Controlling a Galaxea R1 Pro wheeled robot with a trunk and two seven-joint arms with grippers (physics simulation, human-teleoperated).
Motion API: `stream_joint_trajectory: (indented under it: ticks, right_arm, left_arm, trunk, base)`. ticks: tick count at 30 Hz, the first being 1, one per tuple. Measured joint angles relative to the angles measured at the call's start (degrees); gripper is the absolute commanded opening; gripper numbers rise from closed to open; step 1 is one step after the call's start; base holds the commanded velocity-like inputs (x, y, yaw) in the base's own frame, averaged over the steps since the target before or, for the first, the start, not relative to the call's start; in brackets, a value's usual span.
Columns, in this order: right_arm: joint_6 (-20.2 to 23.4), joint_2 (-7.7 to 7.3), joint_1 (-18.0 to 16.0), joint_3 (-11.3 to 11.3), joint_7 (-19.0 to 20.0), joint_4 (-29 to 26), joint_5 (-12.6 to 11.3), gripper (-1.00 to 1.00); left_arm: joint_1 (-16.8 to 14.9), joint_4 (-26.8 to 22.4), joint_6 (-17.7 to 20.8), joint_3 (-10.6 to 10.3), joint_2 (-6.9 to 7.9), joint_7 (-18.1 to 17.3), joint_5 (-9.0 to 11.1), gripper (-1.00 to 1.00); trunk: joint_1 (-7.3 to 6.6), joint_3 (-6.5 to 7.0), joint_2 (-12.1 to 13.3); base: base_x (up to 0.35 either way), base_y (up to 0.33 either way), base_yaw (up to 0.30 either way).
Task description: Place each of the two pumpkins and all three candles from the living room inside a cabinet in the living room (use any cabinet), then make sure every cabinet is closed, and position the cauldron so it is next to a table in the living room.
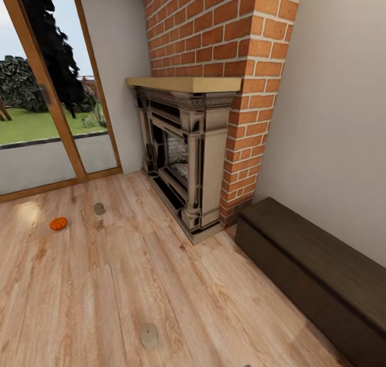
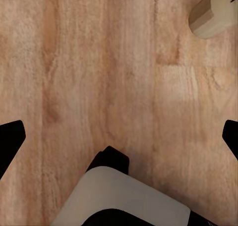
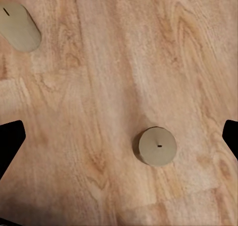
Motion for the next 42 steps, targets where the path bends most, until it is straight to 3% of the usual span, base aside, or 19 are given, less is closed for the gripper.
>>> stream_joint_trajectory:
  ticks: [17,33,42]
  right_arm:
    - [0.0,0.00,0.0,0.0,0.0,0.0,0.0,1.00]
    - [-0.1,0.00,0.0,0.0,0.1,0.0,0.3,1.00]
    - [0.2,0.00,0.0,0.0,-0.1,0.6,0.4,1.00]
  left_arm:
    - [0.0,0.0,0.0,0.0,-0.04,0.0,0.0,1.00]
    - [0.0,0.0,0.0,0.0,-0.04,0.0,0.0,1.00]
    - [0.0,0.0,0.0,0.0,0.01,0.0,0.0,1.00]
  trunk:
    - [-0.02,0.00,0.0]
    - [0.00,0.00,0.0]
    - [-0.01,0.00,0.0]
  base:
    - [0.137,0.096,0.000]
    - [0.065,-0.043,-0.008]
    - [0.026,0.229,0.000]
